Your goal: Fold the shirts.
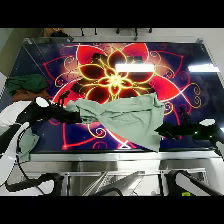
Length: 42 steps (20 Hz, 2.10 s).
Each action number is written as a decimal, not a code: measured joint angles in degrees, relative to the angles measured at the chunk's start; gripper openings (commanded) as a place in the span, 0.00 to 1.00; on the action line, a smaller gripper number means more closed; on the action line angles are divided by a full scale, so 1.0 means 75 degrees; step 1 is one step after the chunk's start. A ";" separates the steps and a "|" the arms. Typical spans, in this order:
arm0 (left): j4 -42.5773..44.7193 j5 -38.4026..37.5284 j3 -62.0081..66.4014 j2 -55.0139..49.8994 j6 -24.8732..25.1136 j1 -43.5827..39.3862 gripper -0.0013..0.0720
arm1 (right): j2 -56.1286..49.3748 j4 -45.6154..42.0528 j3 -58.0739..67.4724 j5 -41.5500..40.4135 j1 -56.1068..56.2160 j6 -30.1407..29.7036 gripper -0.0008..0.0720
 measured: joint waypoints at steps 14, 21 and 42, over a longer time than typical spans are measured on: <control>-0.0061 -0.0493 0.0017 0.0006 0.0125 0.0446 0.04 | -0.0166 0.0391 -0.1096 -0.0711 0.0822 0.0501 0.12; -0.1553 -0.1513 0.0743 0.0385 0.0472 0.0743 0.04 | 0.0189 0.2532 0.0309 -0.0510 0.1399 -0.0428 0.04; -0.3838 -0.2113 0.5872 0.3789 0.0697 0.3643 0.05 | -0.0140 0.4237 0.9305 0.0766 -0.1510 -0.0772 0.04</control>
